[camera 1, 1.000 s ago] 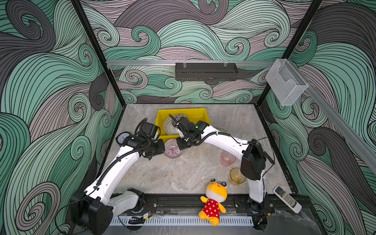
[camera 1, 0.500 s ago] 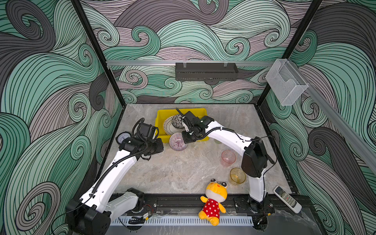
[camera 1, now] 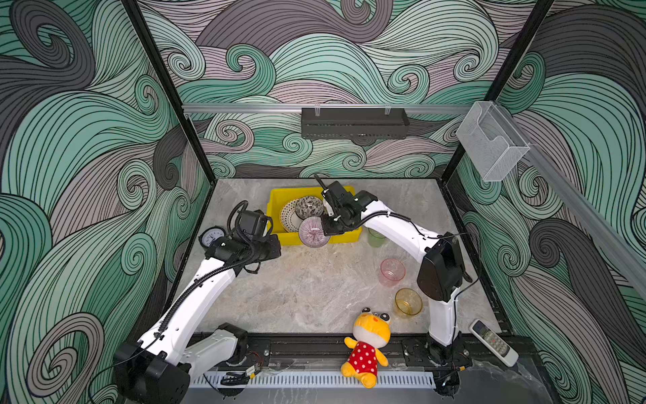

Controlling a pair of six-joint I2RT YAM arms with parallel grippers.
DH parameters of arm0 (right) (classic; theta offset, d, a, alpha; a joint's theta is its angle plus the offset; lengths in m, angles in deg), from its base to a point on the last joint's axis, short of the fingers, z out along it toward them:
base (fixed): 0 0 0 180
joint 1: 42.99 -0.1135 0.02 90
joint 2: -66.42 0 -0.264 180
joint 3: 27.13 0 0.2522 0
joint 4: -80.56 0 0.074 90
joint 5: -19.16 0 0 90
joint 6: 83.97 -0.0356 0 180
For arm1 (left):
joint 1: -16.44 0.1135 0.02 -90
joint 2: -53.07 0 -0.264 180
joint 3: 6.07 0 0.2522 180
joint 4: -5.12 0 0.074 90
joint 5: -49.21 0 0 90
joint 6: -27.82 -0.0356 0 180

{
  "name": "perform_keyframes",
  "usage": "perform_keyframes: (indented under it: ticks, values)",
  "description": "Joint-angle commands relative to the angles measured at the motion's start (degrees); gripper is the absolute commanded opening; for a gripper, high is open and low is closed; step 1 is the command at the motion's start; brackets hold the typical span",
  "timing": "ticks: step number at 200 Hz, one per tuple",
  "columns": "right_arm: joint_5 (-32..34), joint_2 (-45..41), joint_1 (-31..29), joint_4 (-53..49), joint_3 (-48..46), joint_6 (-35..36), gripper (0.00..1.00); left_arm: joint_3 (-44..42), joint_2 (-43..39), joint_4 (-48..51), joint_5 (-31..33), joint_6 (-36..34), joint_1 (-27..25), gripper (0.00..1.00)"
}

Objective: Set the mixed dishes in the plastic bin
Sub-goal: 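Lift the pink striped bowl with the right gripper while the left releases and withdraws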

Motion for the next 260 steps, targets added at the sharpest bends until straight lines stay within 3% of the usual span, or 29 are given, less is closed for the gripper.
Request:
perform_keyframes:
  ticks: [1, 260]
  values:
    - [0.25, -2.05, 0.97, 0.4, 2.88, 0.47, 0.0, -0.37, 0.4, -3.22, 2.04, -1.9, 0.13, 0.3]
    - [-1.91, 10.16, 5.44, -2.5, 20.03, -1.72, 0.0, 0.24, 5.87, -12.59, 5.29, -6.82, 0.69, 0.3]
